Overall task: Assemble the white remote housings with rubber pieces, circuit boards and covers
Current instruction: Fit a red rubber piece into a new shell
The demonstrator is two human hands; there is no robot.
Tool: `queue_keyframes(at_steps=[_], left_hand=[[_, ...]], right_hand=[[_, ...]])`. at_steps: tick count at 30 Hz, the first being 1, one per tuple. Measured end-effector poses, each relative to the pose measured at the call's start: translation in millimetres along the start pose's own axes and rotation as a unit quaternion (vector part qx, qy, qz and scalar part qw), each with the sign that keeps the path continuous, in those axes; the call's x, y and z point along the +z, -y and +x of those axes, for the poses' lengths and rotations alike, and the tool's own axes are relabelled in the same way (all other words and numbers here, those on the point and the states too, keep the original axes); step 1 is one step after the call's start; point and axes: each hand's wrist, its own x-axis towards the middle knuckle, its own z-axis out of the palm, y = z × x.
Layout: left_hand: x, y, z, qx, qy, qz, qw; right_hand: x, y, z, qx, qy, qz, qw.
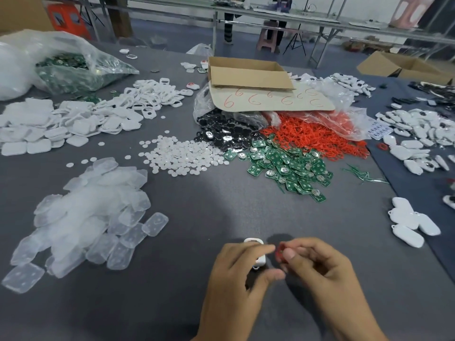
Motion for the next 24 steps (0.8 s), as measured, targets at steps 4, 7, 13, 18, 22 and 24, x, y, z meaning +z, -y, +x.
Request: queue_keyframes(at_steps=[4,7,13,18,22,24], left_hand=[[-6.3,-0.7,4.6,0.018,0.006,-0.054,0.998],[-14.5,-2.0,8.1,0.014,0.049,-0.08,0.995],[-29.0,-5.6,6.8,-0.087,0.148,-0.187,0.967],[-35.0,-5.0,14.2,-0.171,0.15,-0.247,0.942],[-33.7,-3.5,19.6,-0.197,0.132,-0.218,0.947],[-33.1,-1.2,21.4,-0.204,0.137,-0.208,0.947]], right_hand=[[7.0,-2.7,-2.5,-0.041,0.043,-0.01,0.998],[10.9,-4.0,-3.3,-0.058,0.056,-0.014,0.997],[14.0,-0.5,-8.8,-0.065,0.082,-0.074,0.992],[15.0,3.1,-12.1,-0.139,0.067,-0.19,0.97],[12.9,8.7,-7.6,-0.272,0.078,-0.363,0.888],[12.4,11.1,-1.3,-0.287,0.086,-0.401,0.866]])
